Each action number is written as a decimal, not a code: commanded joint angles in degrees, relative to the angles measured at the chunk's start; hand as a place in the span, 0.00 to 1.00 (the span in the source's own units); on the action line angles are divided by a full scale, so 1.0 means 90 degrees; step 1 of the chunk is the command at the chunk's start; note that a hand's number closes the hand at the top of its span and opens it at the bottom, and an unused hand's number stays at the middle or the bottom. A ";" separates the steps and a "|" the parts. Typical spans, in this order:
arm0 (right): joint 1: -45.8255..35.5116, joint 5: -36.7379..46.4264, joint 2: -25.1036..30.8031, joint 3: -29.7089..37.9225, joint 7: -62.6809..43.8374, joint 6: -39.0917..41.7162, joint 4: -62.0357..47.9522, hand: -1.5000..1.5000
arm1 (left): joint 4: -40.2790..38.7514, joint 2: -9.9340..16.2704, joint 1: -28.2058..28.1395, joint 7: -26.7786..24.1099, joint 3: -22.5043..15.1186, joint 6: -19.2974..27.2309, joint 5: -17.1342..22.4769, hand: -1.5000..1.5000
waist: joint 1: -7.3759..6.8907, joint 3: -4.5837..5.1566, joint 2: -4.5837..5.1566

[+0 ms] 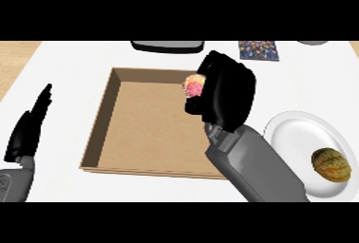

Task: Pick the cupcake from the plate and place it in the cardboard box

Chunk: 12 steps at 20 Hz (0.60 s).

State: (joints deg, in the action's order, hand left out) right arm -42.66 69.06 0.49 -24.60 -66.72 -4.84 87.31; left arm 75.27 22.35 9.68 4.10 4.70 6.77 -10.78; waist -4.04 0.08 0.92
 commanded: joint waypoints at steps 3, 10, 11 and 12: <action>-0.0731 -0.0275 -0.0052 0.0509 -0.0837 -0.1230 -0.1894 1.00 | -0.0215 0.0052 0.0128 -0.0085 0.0093 0.0001 -0.0024 0.50 | 0.0030 -0.0001 0.0022; -0.0728 -0.1345 -0.0052 0.0880 -0.0598 -0.2527 -0.2784 0.00 | -0.0131 -0.0169 -0.0021 -0.0163 -0.0034 0.0070 -0.0063 0.50 | -0.0110 -0.0010 0.0028; -0.0824 -0.1392 -0.0052 0.0965 -0.0494 -0.2664 -0.3089 0.00 | 0.0010 -0.0160 -0.0056 -0.0068 -0.0078 0.0055 -0.0092 0.50 | -0.0153 -0.0013 0.0028; -0.0967 -0.1532 -0.0052 0.0930 -0.0347 -0.2835 -0.3192 0.00 | -0.0025 -0.0062 0.0118 -0.0014 -0.0022 0.0046 -0.0117 0.50 | -0.0074 -0.0013 0.0015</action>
State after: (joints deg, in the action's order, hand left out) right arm -48.95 58.76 0.51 -16.73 -63.51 -19.08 64.40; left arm 74.59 21.64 10.14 3.41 4.45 7.26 -11.65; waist -4.75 -0.01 1.16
